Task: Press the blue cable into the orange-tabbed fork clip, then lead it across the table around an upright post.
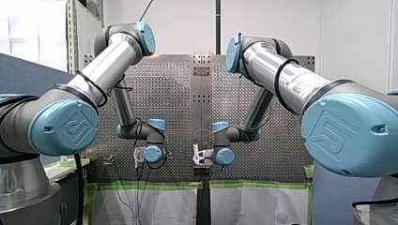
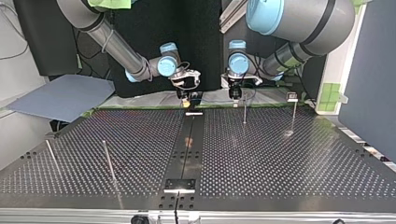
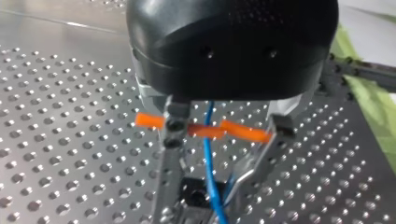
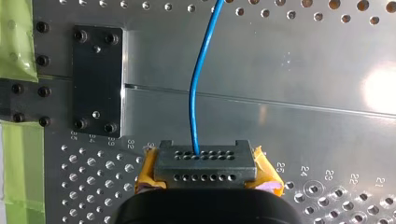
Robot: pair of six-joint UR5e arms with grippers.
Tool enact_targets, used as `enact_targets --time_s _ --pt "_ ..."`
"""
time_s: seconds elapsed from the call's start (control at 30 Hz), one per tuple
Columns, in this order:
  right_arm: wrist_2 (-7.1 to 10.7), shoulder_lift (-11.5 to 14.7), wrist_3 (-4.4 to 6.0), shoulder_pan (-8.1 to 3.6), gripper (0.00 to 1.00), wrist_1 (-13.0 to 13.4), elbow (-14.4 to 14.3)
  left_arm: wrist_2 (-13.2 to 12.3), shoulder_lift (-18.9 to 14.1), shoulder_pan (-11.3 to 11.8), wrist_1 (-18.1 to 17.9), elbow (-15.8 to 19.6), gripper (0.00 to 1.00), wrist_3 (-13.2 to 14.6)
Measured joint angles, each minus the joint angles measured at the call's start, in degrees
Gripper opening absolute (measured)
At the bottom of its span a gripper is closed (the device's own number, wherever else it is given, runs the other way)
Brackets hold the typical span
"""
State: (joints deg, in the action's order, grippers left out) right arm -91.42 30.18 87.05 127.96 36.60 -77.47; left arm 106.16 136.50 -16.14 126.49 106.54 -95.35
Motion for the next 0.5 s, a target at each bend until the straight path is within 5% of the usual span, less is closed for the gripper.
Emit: enact_targets --time_s 0.3,0.4,0.47,0.5 --pt "0.0 -0.1 -0.03 0.06 0.0 0.0 0.0 0.7 0.0 0.0 -1.4 -0.2 1.0 -0.2" --pt "0.0 -0.1 -0.03 0.08 0.0 0.0 0.0 0.6 0.0 0.0 -1.4 -0.2 0.87 -0.1" --pt "0.0 -0.1 -0.02 0.07 0.0 0.0 0.0 0.6 0.0 -0.2 -1.3 -0.2 0.62 -0.1" --pt "0.0 -0.1 -0.02 0.07 0.0 0.0 0.0 0.6 0.0 -0.3 -1.2 -0.2 0.62 0.0"
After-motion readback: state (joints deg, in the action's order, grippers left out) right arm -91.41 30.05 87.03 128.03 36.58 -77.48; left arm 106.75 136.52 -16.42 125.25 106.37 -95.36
